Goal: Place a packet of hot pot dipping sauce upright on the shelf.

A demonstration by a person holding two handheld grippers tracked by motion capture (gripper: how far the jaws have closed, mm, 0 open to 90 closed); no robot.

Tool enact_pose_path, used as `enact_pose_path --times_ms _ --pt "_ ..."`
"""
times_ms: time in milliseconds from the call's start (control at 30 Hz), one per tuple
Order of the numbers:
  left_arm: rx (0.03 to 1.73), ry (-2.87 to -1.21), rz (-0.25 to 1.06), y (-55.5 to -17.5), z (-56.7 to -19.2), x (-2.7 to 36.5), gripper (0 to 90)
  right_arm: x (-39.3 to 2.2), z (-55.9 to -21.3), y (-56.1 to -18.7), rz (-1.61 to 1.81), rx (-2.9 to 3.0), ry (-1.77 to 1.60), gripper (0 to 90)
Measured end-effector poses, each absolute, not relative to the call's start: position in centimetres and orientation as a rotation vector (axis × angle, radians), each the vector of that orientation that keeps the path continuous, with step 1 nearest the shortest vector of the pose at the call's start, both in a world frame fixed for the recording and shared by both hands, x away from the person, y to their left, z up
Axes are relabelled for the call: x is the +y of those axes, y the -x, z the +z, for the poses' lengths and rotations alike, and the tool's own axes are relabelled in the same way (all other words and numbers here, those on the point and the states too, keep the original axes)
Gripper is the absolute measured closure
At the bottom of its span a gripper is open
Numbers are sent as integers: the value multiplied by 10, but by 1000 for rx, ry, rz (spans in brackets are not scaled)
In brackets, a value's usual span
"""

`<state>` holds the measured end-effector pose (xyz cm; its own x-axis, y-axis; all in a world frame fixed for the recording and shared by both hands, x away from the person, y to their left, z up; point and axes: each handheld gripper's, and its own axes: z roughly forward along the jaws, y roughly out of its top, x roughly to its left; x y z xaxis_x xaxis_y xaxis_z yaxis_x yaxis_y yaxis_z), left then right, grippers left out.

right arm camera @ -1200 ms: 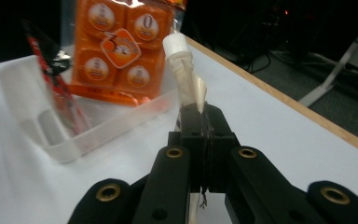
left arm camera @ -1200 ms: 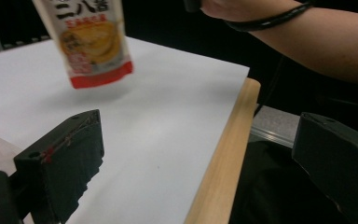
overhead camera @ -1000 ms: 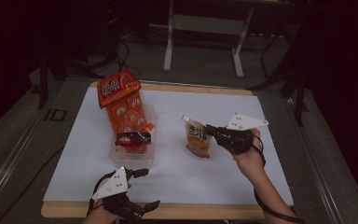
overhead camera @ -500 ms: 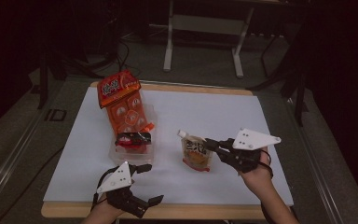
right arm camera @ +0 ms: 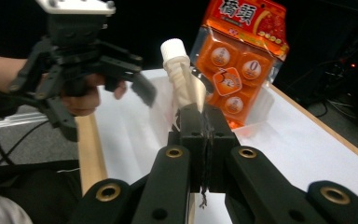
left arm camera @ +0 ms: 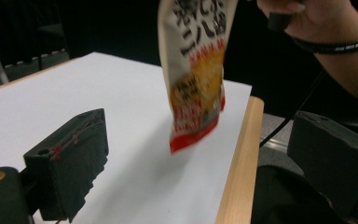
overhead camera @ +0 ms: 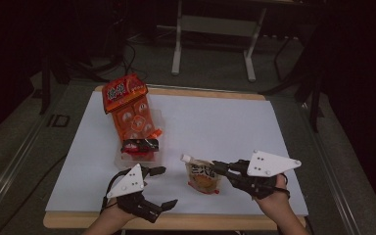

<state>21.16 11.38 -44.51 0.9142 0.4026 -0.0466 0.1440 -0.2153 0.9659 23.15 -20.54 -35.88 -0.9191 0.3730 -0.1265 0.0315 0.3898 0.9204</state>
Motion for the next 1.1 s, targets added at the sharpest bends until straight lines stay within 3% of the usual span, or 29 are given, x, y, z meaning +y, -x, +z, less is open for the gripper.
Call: enact_pose_path --times_ms 567,733,867,1100 --pt "268 -1753 231 -221 -418 96 165 -197 -362 -218 1568 2380 -291 890" --pt "276 -1753 223 -224 -419 91 281 -194 -364 -218 1575 2392 -286 890" --pt "266 -1753 224 -226 -418 87 448 -190 -366 -217 1569 2402 -270 889" --pt "245 -1779 213 -227 -418 83 649 -189 -367 -217 1570 2403 -269 890"
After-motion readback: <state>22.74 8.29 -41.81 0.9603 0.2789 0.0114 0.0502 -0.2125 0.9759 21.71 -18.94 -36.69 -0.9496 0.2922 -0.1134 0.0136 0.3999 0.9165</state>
